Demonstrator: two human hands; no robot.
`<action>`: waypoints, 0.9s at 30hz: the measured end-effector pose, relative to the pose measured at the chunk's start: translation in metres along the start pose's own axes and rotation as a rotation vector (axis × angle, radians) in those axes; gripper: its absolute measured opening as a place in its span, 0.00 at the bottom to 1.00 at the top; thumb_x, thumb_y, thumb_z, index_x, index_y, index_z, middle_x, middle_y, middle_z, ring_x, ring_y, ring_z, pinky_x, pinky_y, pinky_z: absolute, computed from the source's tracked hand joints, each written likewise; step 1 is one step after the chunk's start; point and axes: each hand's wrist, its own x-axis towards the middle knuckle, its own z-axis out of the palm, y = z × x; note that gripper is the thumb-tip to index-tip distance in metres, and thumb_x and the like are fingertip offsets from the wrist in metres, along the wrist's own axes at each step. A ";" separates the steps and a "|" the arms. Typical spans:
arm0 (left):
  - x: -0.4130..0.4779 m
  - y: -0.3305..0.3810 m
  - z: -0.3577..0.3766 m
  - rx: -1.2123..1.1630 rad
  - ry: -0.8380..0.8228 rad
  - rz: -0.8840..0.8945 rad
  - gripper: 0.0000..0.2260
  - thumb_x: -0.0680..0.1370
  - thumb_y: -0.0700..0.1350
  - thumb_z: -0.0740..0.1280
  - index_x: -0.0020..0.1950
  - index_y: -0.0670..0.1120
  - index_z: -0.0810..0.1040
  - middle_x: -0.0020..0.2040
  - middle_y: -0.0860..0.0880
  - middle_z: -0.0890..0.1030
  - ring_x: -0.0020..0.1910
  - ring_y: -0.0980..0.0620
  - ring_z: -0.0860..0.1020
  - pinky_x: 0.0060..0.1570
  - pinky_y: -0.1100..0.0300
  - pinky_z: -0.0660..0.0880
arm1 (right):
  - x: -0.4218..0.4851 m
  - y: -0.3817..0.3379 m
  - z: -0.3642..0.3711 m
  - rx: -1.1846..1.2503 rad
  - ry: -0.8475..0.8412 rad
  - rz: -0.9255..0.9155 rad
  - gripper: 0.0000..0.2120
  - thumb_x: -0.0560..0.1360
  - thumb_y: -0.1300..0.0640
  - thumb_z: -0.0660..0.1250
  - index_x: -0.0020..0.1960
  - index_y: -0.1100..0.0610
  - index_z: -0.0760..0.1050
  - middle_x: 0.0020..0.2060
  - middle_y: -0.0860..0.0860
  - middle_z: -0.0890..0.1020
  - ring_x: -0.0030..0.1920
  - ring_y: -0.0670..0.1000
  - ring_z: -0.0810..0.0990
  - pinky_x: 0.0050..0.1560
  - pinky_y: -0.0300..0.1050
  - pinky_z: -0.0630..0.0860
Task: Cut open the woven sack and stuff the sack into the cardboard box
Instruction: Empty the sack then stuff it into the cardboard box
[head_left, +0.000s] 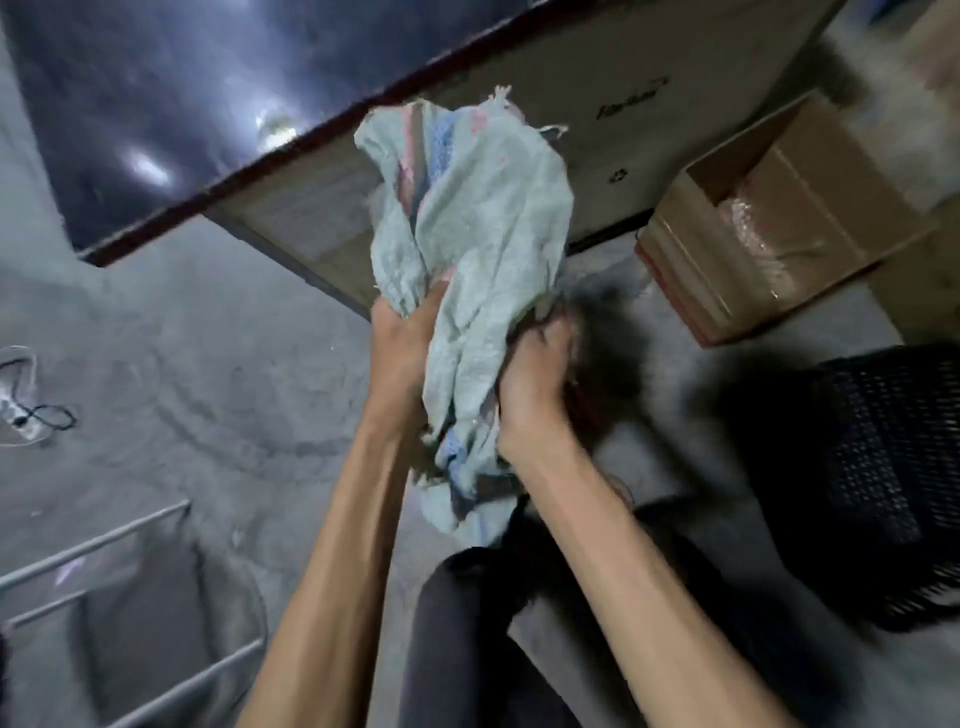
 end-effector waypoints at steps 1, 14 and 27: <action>-0.021 0.015 -0.009 -0.003 0.024 -0.020 0.10 0.83 0.43 0.66 0.64 0.49 0.78 0.55 0.55 0.83 0.53 0.63 0.83 0.51 0.67 0.78 | -0.029 -0.015 -0.002 -0.029 -0.007 -0.024 0.29 0.73 0.58 0.60 0.73 0.63 0.67 0.71 0.60 0.73 0.72 0.59 0.71 0.73 0.58 0.66; -0.241 0.161 -0.002 -0.140 -0.428 0.346 0.10 0.82 0.40 0.67 0.60 0.54 0.76 0.53 0.64 0.81 0.50 0.72 0.81 0.56 0.70 0.77 | -0.260 -0.160 -0.111 0.329 0.032 -0.374 0.20 0.83 0.63 0.55 0.74 0.60 0.66 0.71 0.60 0.73 0.71 0.60 0.72 0.74 0.60 0.66; -0.354 0.083 0.152 0.058 -0.902 0.299 0.11 0.82 0.44 0.68 0.59 0.62 0.78 0.55 0.65 0.83 0.55 0.69 0.81 0.58 0.67 0.77 | -0.286 -0.153 -0.313 0.173 0.553 -0.485 0.22 0.79 0.65 0.60 0.73 0.55 0.69 0.67 0.51 0.78 0.67 0.50 0.76 0.71 0.51 0.71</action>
